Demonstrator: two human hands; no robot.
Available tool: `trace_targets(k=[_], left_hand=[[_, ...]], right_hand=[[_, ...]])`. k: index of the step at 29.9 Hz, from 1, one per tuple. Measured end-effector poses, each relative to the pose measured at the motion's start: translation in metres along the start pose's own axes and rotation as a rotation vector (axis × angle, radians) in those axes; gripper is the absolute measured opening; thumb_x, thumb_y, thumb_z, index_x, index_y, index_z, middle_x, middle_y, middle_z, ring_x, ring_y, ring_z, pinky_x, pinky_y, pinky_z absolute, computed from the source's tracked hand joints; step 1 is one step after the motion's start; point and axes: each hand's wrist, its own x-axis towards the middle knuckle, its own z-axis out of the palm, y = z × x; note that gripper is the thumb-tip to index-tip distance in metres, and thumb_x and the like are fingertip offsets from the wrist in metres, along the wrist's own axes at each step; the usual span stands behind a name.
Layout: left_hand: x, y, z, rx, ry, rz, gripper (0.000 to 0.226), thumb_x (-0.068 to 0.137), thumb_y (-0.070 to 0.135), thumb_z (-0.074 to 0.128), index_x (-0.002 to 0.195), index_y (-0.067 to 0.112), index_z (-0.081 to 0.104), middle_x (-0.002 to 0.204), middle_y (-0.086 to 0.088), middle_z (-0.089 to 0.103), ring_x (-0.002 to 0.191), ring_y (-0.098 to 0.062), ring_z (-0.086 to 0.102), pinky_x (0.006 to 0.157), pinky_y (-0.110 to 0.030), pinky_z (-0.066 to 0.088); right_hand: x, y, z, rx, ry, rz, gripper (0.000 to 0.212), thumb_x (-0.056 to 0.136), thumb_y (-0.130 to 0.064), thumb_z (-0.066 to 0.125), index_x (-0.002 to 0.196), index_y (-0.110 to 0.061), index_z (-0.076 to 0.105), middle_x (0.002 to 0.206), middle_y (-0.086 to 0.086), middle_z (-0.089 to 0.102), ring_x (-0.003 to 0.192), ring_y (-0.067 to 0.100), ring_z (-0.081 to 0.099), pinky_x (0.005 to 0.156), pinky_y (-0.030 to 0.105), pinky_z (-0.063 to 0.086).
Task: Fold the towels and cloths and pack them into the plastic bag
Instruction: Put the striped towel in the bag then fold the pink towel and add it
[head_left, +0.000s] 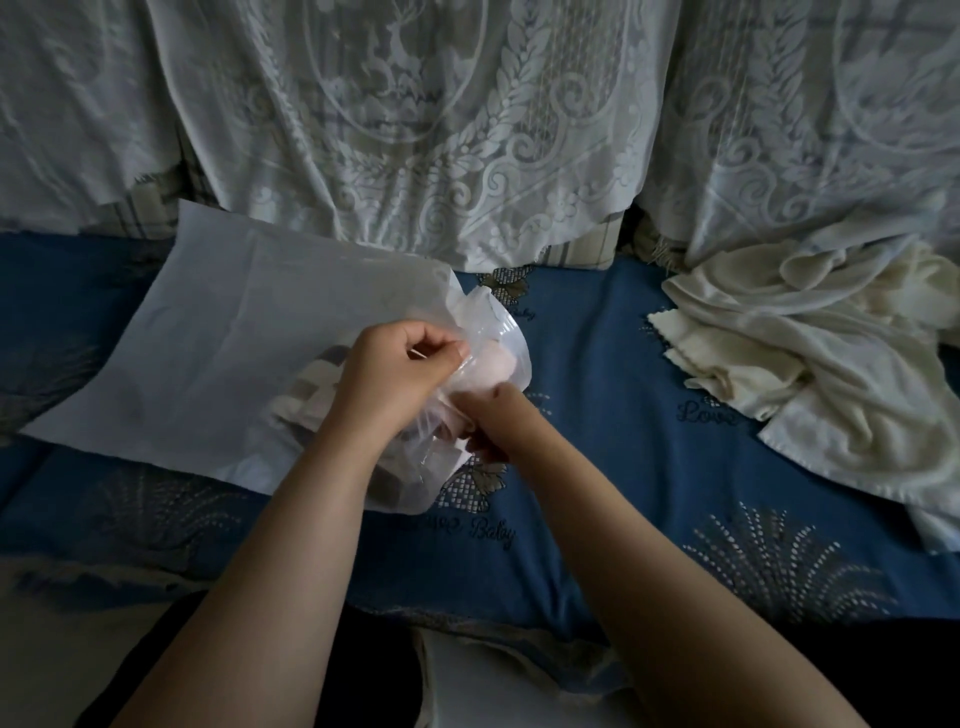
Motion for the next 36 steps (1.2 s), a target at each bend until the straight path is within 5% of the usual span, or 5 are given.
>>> trace_targets(k=[4,12,20,25,36], left_hand=[[0.001,0.001,0.002,-0.046,0.055,-0.008,0.015,0.080,0.019,0.073,0.070,0.029,0.069,0.066,0.012,0.069,0.062,-0.005,0.063,0.068,-0.025,0.052],[0.003,0.001,0.012,0.035,0.022,0.000,0.010,0.082,0.018,0.070,0.077,0.026,0.069,0.074,0.013,0.067,0.066,-0.001,0.059,0.067,-0.018,0.045],[0.005,-0.005,0.012,0.093,0.077,0.042,0.021,0.084,0.019,0.067,0.069,0.034,0.063,0.075,0.015,0.066,0.068,0.000,0.059,0.069,-0.018,0.047],[0.006,-0.002,0.017,0.055,0.064,0.036,0.007,0.084,0.013,0.067,0.081,0.019,0.070,0.082,0.008,0.070,0.071,0.000,0.061,0.070,-0.009,0.047],[0.004,0.002,0.023,0.355,0.001,0.107,0.011,0.086,0.019,0.054,0.077,0.017,0.060,0.085,0.008,0.064,0.081,-0.010,0.058,0.066,-0.026,0.046]], right_hand=[[0.010,-0.017,0.012,0.145,-0.007,-0.014,0.024,0.092,-0.013,0.049,0.114,-0.003,0.048,0.075,0.008,0.057,0.056,0.015,0.056,0.045,0.022,0.047],[0.008,-0.020,-0.004,-1.491,0.009,-0.501,0.073,0.099,-0.050,0.016,0.139,0.009,0.029,0.097,-0.010,0.060,0.141,0.008,0.020,0.109,0.010,0.017],[0.017,-0.018,0.010,-1.070,-0.044,-0.271,0.032,0.098,-0.024,0.042,0.124,-0.008,0.053,0.128,0.003,0.053,0.118,0.022,0.052,0.097,0.036,0.044],[0.023,-0.032,0.014,-0.592,-0.094,-0.236,0.036,0.094,0.007,0.037,0.064,-0.013,0.036,0.067,0.002,0.034,0.063,-0.001,0.031,0.068,0.006,0.037],[0.078,-0.025,-0.061,-0.065,0.305,-0.464,0.060,0.087,-0.003,0.054,0.142,-0.021,0.036,0.129,-0.001,0.049,0.093,0.015,0.058,0.068,0.017,0.049]])
